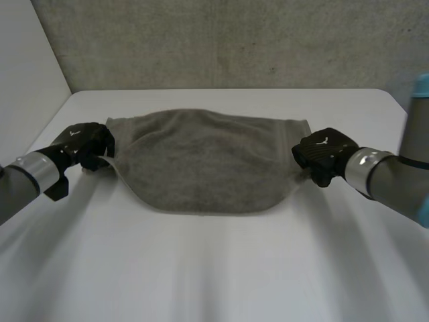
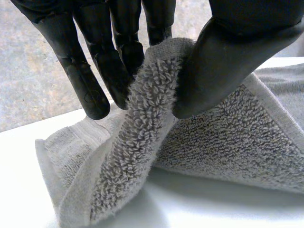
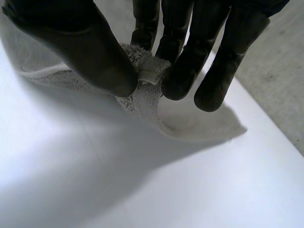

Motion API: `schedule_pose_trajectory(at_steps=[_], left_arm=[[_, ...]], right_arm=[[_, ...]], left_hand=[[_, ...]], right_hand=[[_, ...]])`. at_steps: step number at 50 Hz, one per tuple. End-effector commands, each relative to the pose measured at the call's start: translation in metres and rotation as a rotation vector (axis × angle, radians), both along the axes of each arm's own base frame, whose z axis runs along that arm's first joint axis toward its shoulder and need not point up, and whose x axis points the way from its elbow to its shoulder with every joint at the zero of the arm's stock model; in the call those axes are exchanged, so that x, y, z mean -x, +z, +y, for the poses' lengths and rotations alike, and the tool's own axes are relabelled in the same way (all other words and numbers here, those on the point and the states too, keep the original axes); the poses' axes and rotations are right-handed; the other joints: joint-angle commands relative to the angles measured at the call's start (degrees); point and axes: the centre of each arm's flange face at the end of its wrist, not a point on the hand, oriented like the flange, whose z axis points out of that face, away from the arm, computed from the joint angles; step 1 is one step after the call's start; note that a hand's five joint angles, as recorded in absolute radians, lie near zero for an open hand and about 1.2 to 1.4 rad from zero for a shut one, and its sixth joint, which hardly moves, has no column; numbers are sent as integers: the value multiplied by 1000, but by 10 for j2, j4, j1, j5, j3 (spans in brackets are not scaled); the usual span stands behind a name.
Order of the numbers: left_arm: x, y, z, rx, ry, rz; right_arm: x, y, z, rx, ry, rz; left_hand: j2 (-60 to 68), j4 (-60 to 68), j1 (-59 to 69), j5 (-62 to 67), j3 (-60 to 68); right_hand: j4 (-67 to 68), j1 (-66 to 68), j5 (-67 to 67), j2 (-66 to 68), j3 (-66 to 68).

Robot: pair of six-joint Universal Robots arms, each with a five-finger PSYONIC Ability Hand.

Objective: Fold the towel.

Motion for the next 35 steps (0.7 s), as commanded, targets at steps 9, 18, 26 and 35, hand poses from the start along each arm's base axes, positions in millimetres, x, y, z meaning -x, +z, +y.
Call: schedule_pose_trajectory(at_steps=[9, 18, 26, 35], left_arm=[[-34, 59, 61, 80, 112, -21], [-34, 56, 89, 43, 46, 22], [-30, 38, 78, -9, 9, 42], [-18, 20, 37, -40, 10, 30]], right_arm=[[80, 85, 29, 188, -260, -156], [114, 81, 30, 138, -295, -65], [110, 56, 12, 93, -282, -77], [63, 32, -10, 99, -269, -49]], left_hand=[[34, 19, 58, 64, 38], [34, 19, 58, 64, 38], [34, 19, 58, 64, 38], [34, 19, 58, 64, 38]], right_hand=[[28, 35, 37, 44, 28], [28, 35, 37, 44, 28], [28, 35, 37, 44, 28], [28, 35, 37, 44, 28]])
